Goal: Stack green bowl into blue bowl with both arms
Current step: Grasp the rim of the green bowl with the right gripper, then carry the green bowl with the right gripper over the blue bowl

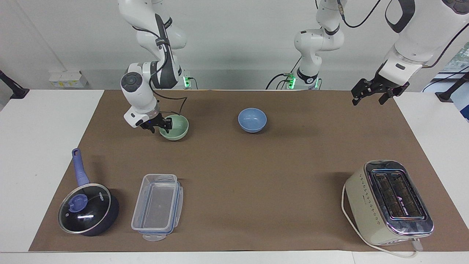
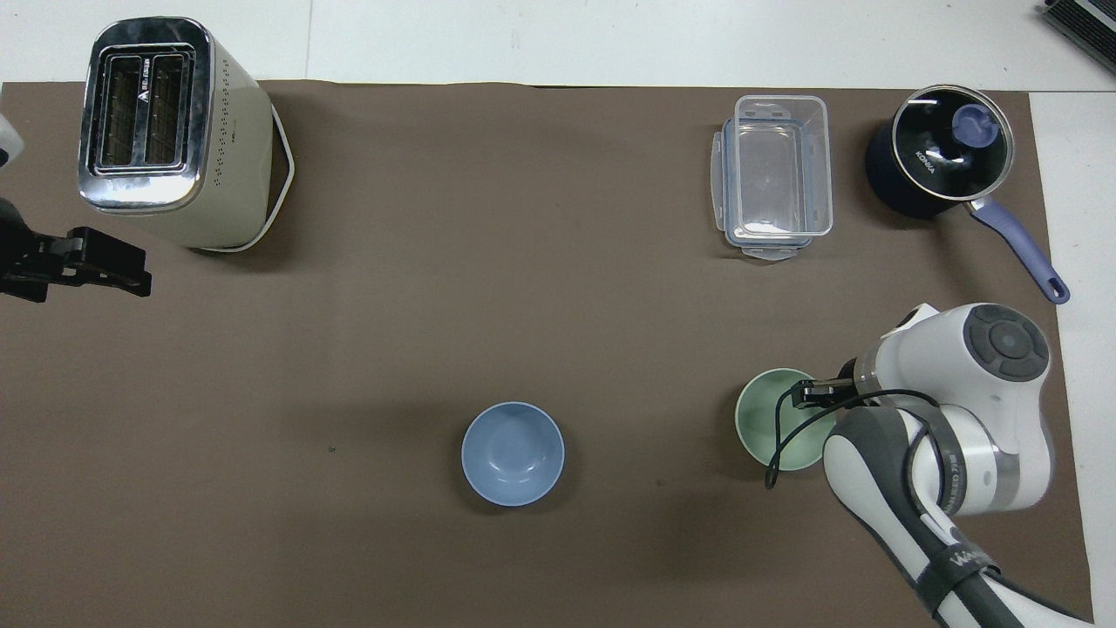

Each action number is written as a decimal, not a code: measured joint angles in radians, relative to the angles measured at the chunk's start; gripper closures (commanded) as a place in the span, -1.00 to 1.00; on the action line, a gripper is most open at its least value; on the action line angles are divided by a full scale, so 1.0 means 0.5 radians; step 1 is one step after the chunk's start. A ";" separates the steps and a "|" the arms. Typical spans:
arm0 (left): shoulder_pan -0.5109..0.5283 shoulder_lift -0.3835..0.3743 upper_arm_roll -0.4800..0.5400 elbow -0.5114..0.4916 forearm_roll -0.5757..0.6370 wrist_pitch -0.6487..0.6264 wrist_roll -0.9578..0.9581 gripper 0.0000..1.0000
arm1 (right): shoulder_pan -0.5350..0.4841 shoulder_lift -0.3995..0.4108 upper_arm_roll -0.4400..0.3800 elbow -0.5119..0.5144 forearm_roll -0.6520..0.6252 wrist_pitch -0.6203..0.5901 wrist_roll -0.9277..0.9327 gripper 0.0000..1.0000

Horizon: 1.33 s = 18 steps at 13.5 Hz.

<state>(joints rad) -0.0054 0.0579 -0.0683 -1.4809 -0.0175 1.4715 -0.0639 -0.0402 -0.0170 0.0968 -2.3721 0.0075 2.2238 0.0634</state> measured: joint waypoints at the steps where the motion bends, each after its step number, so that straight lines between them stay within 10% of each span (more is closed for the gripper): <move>1: 0.000 0.000 0.000 0.000 0.000 0.000 0.000 -1.00 | 0.000 0.000 0.000 -0.010 0.001 0.000 0.000 -0.25; 7: 0.000 0.000 0.000 0.000 0.000 -0.001 0.000 -1.00 | 0.006 -0.003 0.001 -0.026 0.002 -0.005 -0.059 1.00; 18: 0.000 0.000 0.000 0.000 0.000 -0.001 0.000 -1.00 | 0.019 -0.122 0.374 0.342 0.324 -0.376 0.100 1.00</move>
<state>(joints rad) -0.0054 0.0579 -0.0683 -1.4809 -0.0175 1.4708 -0.0639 -0.0309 -0.0779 0.2838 -2.2009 0.1696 2.0358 0.1132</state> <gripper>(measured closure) 0.000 0.952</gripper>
